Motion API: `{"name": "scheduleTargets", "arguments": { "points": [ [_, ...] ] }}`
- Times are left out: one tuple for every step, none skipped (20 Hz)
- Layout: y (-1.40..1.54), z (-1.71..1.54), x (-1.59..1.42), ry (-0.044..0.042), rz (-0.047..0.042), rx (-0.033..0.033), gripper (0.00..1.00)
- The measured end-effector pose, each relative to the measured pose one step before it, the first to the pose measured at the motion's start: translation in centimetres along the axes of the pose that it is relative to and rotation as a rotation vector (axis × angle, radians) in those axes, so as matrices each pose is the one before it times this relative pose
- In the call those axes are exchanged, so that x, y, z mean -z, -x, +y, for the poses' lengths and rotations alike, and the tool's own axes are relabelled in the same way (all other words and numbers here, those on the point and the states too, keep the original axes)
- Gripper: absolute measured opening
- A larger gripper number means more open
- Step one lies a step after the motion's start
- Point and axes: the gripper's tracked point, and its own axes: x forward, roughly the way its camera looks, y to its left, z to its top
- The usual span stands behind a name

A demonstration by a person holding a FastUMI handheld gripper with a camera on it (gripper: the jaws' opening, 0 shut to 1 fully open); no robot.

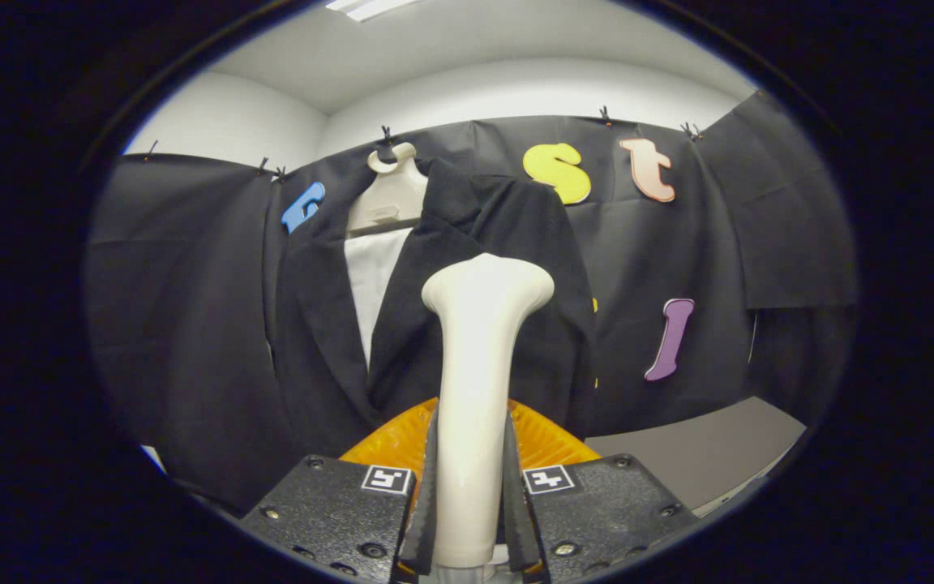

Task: Iron the clothes twice with a garment steamer, once on the left side and once on the right side.

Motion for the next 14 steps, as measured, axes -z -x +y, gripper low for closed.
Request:
{"name": "scheduleTargets", "arguments": {
  "points": [
    [0.058,0.048,0.792,0.00215,0.01135,-0.00087,0.37],
    [0.076,-0.137,0.774,0.0068,0.00938,0.0018,0.37],
    [0.086,0.007,0.675,0.00731,0.00867,0.00168,0.37],
    [0.057,-0.105,0.74,0.00346,0.00995,0.00069,0.37],
    [0.006,-0.032,0.731,0.00308,0.0113,0.00128,0.37],
    [-0.039,-0.077,0.677,0.00472,0.00983,0.00269,0.37],
    [-0.059,-0.064,0.686,0.00781,0.01076,0.00363,0.37],
    [0.151,-0.131,0.882,0.00409,0.0108,0.00243,0.37],
    [0.059,-0.118,0.764,0.00315,0.0131,0.00192,0.37],
    [0.088,-0.031,0.794,0.0017,0.01293,0.00112,0.37],
    [0.05,-0.04,0.823,0.00064,0.01268,0.00273,0.37],
    [0.117,-0.211,0.744,0.00148,0.01211,0.00286,0.37],
    [0.049,-0.066,0.709,-0.0002,0.00999,0.00366,0.37],
    [0.004,-0.095,0.715,0.00133,0.00941,0.00365,0.37]
  ]
}}
